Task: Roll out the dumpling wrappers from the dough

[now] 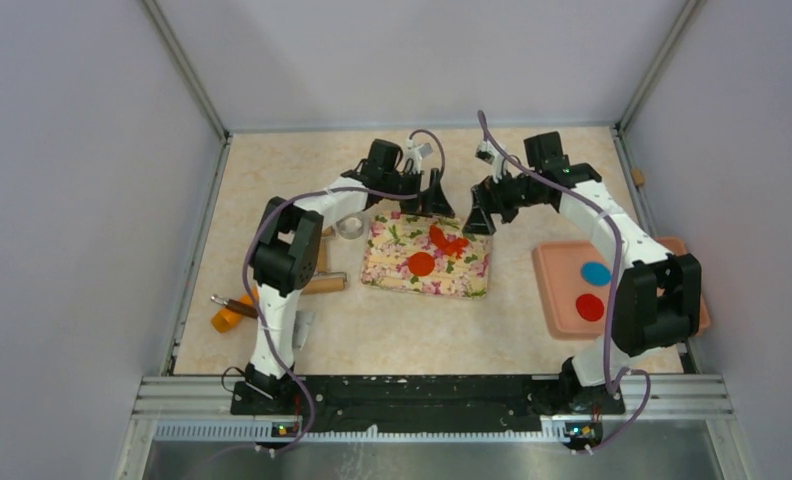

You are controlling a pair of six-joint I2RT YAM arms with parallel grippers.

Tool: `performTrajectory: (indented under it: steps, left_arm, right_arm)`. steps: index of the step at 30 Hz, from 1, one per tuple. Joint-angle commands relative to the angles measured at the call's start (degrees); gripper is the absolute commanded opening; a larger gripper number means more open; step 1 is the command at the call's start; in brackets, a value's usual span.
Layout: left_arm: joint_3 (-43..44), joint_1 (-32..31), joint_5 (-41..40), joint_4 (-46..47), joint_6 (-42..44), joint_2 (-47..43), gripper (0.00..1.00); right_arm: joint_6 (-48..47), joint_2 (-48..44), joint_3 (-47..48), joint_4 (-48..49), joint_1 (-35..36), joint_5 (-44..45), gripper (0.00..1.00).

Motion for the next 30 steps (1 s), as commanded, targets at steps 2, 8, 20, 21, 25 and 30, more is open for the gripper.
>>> performTrajectory:
  steps: [2, 8, 20, 21, 25, 30]
  left_arm:
    - [2.4, 2.2, 2.8, -3.1, 6.1, -7.3, 0.99]
    - [0.8, 6.2, -14.7, -22.2, 22.2, -17.8, 0.97]
    - [-23.1, 15.0, -47.2, -36.6, 32.7, -43.3, 0.99]
    - [-24.8, 15.7, -50.8, -35.9, 34.2, -45.7, 0.99]
    - [-24.1, 25.4, -59.1, -41.6, 24.5, -50.9, 0.99]
    - [-23.7, 45.4, -58.9, -49.2, 6.0, -55.1, 0.95]
  right_arm:
    - [-0.6, -4.0, -2.2, 0.0, -0.8, -1.6, 0.92]
    - [-0.9, -5.9, -3.5, -0.6, -0.9, -0.5, 0.89]
    - [-0.7, -9.7, -5.6, -0.7, -0.9, 3.3, 0.86]
    - [-0.5, -9.8, -5.8, -0.5, -0.9, 3.5, 0.86]
    - [0.9, -9.7, -6.5, 0.5, -0.9, 3.6, 0.86]
    - [2.2, -6.8, -4.7, 0.3, -0.9, 2.1, 0.86]
